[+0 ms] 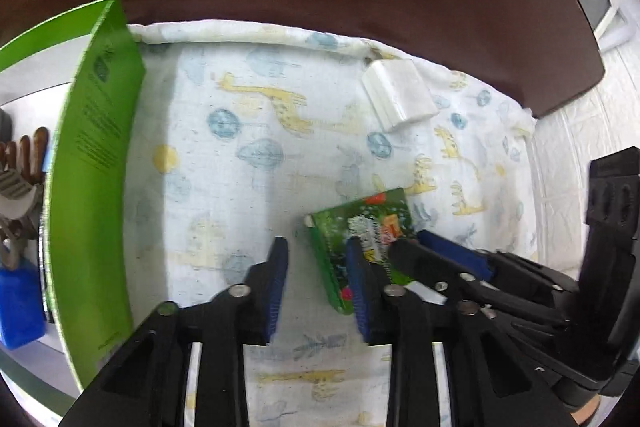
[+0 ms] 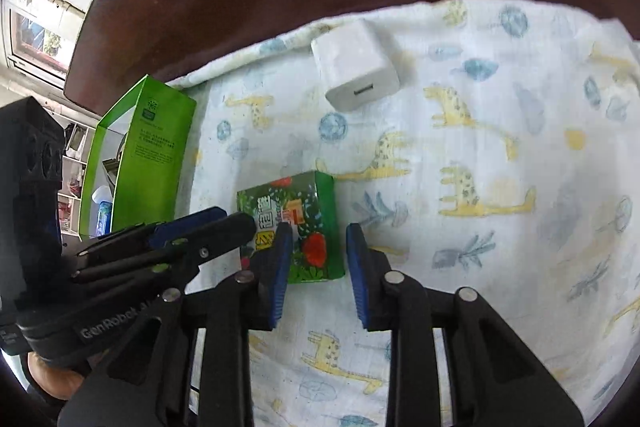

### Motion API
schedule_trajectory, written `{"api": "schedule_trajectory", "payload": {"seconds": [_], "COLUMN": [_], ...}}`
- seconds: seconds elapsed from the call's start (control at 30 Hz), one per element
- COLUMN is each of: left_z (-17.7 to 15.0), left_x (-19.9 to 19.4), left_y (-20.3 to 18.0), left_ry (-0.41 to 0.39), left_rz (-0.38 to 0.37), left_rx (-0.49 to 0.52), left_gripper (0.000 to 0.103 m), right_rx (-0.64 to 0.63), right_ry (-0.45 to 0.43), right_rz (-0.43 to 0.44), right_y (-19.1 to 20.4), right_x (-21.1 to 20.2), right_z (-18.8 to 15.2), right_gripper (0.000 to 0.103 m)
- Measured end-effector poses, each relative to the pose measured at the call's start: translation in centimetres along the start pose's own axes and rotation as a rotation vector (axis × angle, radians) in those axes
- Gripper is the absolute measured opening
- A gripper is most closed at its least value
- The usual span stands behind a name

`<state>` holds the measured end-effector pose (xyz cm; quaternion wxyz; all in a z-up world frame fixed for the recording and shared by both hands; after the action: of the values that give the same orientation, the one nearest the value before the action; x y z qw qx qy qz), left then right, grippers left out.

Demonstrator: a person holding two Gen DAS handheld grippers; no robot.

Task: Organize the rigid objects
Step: 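Move both tools to the green-and-red snack box and grasp it, then carry the snack box into the green-rimmed box and open both tools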

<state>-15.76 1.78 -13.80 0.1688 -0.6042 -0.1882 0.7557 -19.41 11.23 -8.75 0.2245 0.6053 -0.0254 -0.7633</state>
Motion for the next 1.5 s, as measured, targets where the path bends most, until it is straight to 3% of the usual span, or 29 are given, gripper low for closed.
{"api": "schedule_trajectory", "payload": {"seconds": [0.03,0.27,0.53,0.77,1.03,1.2,1.37,1.5], "left_z": [0.0,-0.9,0.6,-0.2,-1.4,-2.0,-2.1,-1.5], "left_x": [0.2,-1.6,-8.8,-15.6,-19.0,-19.9,-20.0,-20.1], "left_y": [-0.3,-1.6,-1.4,4.2,12.6,16.3,16.9,15.0], "left_ry": [0.004,-0.044,-0.195,-0.308,-0.359,-0.398,-0.420,-0.433], "left_rz": [-0.012,-0.005,0.018,0.081,0.115,0.125,0.155,0.138], "left_rx": [0.007,0.074,0.156,0.127,-0.027,-0.099,-0.108,-0.084], "left_gripper": [0.015,0.015,0.015,0.015,0.015,0.015,0.016,0.022], "right_rx": [0.009,0.036,-0.043,-0.148,-0.239,-0.281,-0.277,-0.224], "right_ry": [0.003,-0.044,-0.151,-0.160,-0.073,-0.073,-0.105,-0.151], "right_rz": [0.018,0.025,0.062,0.131,0.183,0.173,0.123,0.075], "right_y": [0.0,0.6,6.0,14.2,23.7,27.2,27.2,23.7], "right_x": [0.3,-1.3,-5.7,-5.8,-1.2,0.7,0.4,-1.0], "right_z": [0.0,-0.6,0.3,0.7,0.3,0.5,0.9,1.6], "right_gripper": [0.025,0.022,0.022,0.023,0.023,0.023,0.023,0.023]}}
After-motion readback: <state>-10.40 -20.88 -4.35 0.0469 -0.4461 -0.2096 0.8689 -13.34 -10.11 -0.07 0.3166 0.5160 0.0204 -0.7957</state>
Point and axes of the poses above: each gripper's, at about its wrist camera, not at the fingertips, and x roughly the way its jaws point, y to its left, z to its top, the point moved 5 cm from there along x, roughly the way its jaws point, and after that the axes turned 10 degrees about -z, right-handed, at the moved point
